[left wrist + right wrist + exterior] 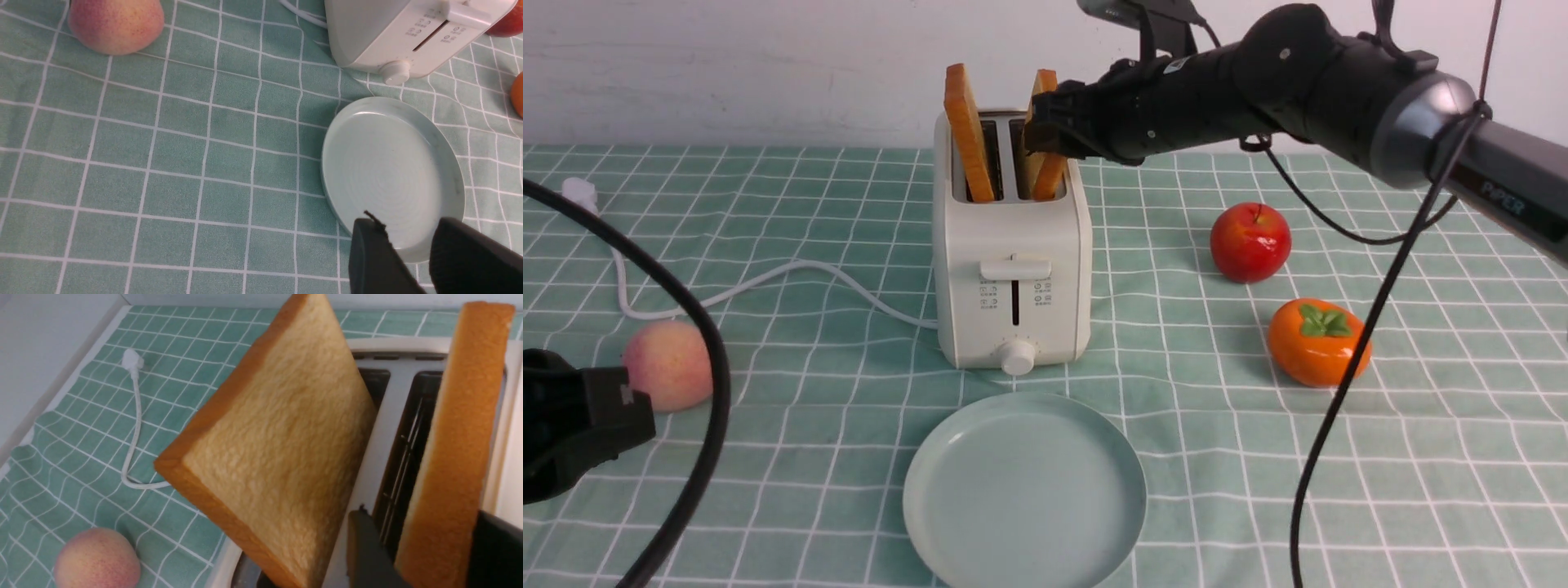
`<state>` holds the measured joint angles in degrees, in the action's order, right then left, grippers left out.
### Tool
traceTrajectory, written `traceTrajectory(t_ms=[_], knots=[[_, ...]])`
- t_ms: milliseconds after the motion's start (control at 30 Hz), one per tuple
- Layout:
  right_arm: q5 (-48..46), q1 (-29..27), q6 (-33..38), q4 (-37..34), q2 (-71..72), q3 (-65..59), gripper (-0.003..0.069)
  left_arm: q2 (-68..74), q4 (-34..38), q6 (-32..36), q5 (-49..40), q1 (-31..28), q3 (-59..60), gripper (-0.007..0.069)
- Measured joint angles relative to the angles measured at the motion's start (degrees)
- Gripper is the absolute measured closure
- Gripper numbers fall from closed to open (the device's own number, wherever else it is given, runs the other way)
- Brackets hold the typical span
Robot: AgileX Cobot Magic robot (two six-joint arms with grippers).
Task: Take toasted bread from bread machine on blue coffee table place on plate.
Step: 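Grasp the toast slice in the toaster and pull it up out of the slot with the right gripper, then place the held slice of bread on top of the slice on the plate with the right gripper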
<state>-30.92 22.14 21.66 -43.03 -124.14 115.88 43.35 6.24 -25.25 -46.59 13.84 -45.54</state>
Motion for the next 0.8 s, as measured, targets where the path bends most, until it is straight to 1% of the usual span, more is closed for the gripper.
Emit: traceTrajectory(t_ms=[33,67,100,133,200,333,433,500,533,600,667,700,733,800], knots=[[0.0,0.0,0.4,-0.7,0.1,0.0,0.0437,0.0,0.0,0.0,0.0,0.0,0.0,0.0414],[0.1,0.0,0.9,-1.2,0.3,0.0,0.051,0.0,0.0,0.0,0.0,0.1,0.0,0.0414],[0.1,-0.1,1.3,-1.3,0.6,0.0,0.0547,0.0,0.0,0.0,0.0,0.1,0.0,0.0414],[0.1,-0.1,1.6,-1.3,1.3,0.0,0.0567,0.0,0.0,0.0,0.0,0.1,0.0,0.0414],[0.1,-0.2,1.7,-1.3,2.0,0.0,0.0566,0.0,0.0,0.1,0.0,0.1,0.0,0.0414],[-1.6,-2.6,2.3,-1.4,9.9,0.0,0.0563,0.0,0.0,0.1,-0.1,0.1,0.0,0.0411],[-6.0,-6.1,2.4,0.3,17.4,0.0,0.0563,0.0,0.4,0.1,-0.1,0.1,0.0,0.0409],[-10.8,-8.9,2.2,3.4,22.0,0.3,0.0563,0.0,0.7,0.1,-0.2,0.1,0.0,0.0408],[-11.4,-8.9,2.2,3.4,22.0,0.3,0.0563,0.0,0.8,0.1,-0.2,0.1,0.0,0.0409],[-20.8,-11.6,0.4,7.7,26.1,0.6,0.0563,0.0,1.5,0.1,-0.2,0.1,0.0,0.0407],[-29.7,-12.5,-0.1,9.9,28.2,0.4,0.0563,0.0,2.2,0.1,-0.2,0.1,0.0,0.0407],[-30.3,-12.6,-0.1,10.0,28.5,0.3,0.0563,0.0,2.2,0.1,-0.2,0.1,0.0,0.0407],[-34.8,-12.6,-0.1,9.6,29.7,-2.3,0.0563,0.1,2.7,0.1,-0.2,0.1,0.0,0.0407],[-36.0,-12.6,0.0,7.9,30.6,-5.4,0.0563,0.1,2.9,0.1,-0.2,0.1,0.0,0.0407]])
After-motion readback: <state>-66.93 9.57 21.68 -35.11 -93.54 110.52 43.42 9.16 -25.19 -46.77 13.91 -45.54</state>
